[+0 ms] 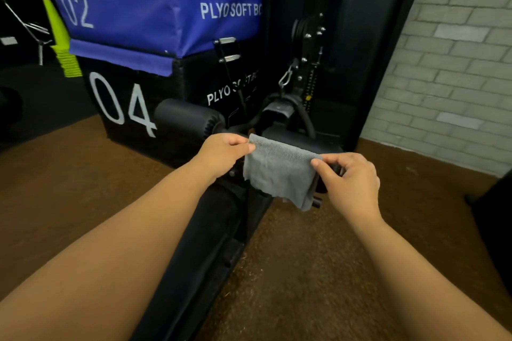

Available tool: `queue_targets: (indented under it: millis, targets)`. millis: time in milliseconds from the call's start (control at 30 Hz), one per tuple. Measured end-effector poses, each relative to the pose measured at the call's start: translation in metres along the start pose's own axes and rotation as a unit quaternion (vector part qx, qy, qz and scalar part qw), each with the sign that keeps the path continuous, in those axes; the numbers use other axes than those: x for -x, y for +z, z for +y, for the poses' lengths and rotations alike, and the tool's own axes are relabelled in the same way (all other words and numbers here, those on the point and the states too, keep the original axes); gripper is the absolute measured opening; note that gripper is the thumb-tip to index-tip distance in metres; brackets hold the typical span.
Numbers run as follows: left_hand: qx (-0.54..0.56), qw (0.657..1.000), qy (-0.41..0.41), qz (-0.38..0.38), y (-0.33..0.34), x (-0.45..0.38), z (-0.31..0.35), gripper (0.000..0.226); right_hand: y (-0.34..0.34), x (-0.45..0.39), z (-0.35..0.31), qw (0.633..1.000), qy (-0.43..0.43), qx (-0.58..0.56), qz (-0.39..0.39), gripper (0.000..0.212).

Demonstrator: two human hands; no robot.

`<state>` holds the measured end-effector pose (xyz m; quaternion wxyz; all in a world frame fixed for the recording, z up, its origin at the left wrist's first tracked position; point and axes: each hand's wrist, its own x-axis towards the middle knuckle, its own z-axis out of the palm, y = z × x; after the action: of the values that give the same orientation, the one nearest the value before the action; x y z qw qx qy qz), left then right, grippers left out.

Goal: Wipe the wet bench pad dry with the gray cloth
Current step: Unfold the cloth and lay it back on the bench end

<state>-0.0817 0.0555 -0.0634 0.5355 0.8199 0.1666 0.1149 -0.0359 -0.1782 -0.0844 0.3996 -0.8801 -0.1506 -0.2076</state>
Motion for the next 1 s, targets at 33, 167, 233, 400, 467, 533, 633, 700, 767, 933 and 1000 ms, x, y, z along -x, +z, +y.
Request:
queue_targets:
  millis: [33, 167, 233, 400, 467, 533, 633, 700, 767, 933, 1000]
  targets:
    - [-0.009, 1.000, 0.009, -0.003, 0.004, -0.007, 0.005, 0.020, 0.000, -0.005, 0.002, 1.000, 0.009, 0.007, 0.006, 0.016]
    - [-0.037, 0.999, 0.025, -0.005, 0.018, -0.031, 0.018, 0.023, 0.001, -0.021, 0.011, 0.999, 0.026, 0.017, 0.027, 0.018]
    - [-0.051, 0.998, 0.029, -0.005, 0.026, -0.042, 0.020, 0.023, 0.002, -0.028, 0.015, 0.999, 0.035, 0.016, 0.035, 0.018]
    - [-0.088, 0.995, 0.033, 0.017, 0.042, -0.068, 0.021, 0.014, 0.011, -0.050, 0.030, 0.997, 0.055, 0.009, 0.051, 0.022]
    - [-0.096, 0.994, 0.037, 0.033, 0.047, -0.074, 0.022, 0.011, 0.014, -0.060, 0.034, 0.996, 0.061, 0.015, 0.055, 0.024]
    - [-0.131, 0.989, 0.044, 0.061, 0.053, -0.077, 0.026, 0.013, 0.018, -0.069, 0.037, 0.996, 0.064, 0.012, 0.055, 0.024]
    - [-0.219, 0.962, 0.104, 0.123, 0.058, -0.074, 0.030, 0.029, 0.024, -0.078, 0.034, 0.996, 0.069, 0.022, 0.059, 0.026]
    - [-0.268, 0.933, 0.204, 0.125, 0.060, -0.067, 0.027, 0.046, 0.024, -0.076, 0.031, 0.995, 0.045, 0.055, 0.071, 0.034]
    - [-0.321, 0.902, 0.286, 0.035, 0.061, -0.057, 0.022, 0.062, 0.020, -0.069, 0.026, 0.993, -0.048, 0.086, 0.065, 0.038]
    - [-0.474, 0.832, 0.257, -0.134, 0.064, -0.050, 0.011, 0.087, 0.013, -0.053, 0.029, 0.933, -0.172, 0.278, -0.149, 0.071]
    - [-0.514, 0.810, 0.248, -0.133, 0.066, -0.053, 0.015, 0.090, 0.013, -0.052, 0.032, 0.918, -0.162, 0.319, -0.173, 0.084]
